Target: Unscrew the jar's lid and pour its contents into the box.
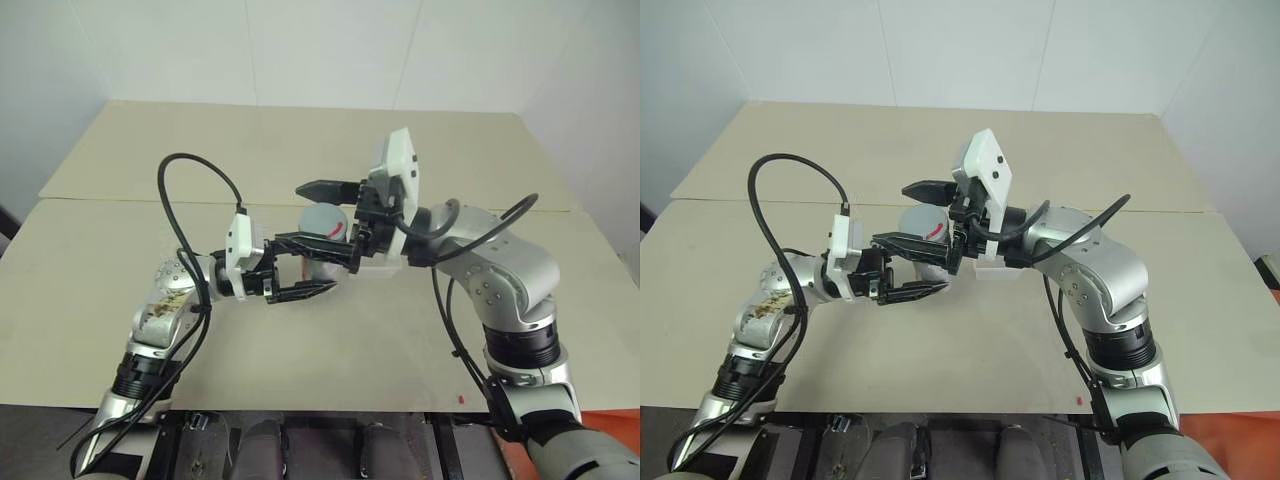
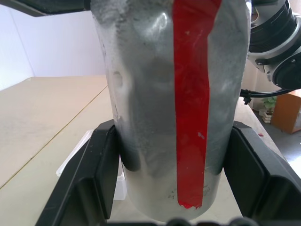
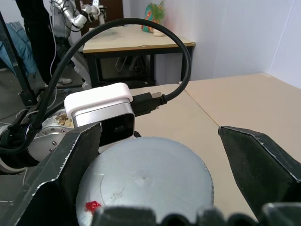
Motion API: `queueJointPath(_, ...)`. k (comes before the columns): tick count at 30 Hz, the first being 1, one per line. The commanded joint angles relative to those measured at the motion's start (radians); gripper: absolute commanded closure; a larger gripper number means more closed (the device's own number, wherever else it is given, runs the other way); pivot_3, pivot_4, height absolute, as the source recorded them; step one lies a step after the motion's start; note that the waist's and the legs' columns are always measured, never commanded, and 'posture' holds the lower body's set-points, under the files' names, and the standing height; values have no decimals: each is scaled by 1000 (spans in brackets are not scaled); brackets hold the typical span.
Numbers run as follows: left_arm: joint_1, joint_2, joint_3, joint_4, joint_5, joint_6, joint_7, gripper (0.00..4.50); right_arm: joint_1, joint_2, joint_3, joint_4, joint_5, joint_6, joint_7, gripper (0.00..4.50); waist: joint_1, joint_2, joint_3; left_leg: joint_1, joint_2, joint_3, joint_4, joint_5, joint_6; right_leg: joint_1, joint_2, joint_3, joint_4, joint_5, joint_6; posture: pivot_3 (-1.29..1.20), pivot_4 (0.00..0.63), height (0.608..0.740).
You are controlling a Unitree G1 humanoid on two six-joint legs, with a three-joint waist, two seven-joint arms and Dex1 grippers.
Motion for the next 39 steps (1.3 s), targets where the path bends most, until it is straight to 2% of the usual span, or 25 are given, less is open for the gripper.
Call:
queueJointPath(1,-14,11,26,14,6,-31,8,1646,13,-34,-76,-56,-7,-13,-55,10,1,0,0,0,0,0,0,0,0,0,0,0,0,0,0,0,150,740)
queueJointPath(12,4,-3,47,54,26,-47,81,1646,62,-51,-112,-133,16,11,-164,10,2,0,0,0,0,0,0,0,0,0,0,0,0,0,0,0,150,740)
queueJointPath(19,18,-89,63,89,172,-107,360,1646,91,-26,-135,-196,43,43,-262,10,4,0,0,0,0,-1,0,0,0,0,0,0,0,0,0,0,150,740)
queueJointPath(24,2,-171,38,91,279,-109,552,1646,64,49,-49,-198,-38,76,-412,10,4,0,0,0,0,-1,0,0,0,0,0,0,0,0,0,0,150,740)
queueJointPath(30,-18,-212,19,103,309,-129,589,1646,24,120,47,-101,-185,77,-533,10,1,0,0,0,0,2,0,0,0,0,0,0,0,0,0,0,150,740)
queueJointPath(39,-2,-229,5,70,304,-123,599,1646,-6,185,35,-37,-245,72,-560,10,0,0,0,-1,0,3,0,0,-1,0,0,-1,0,0,0,0,150,740)
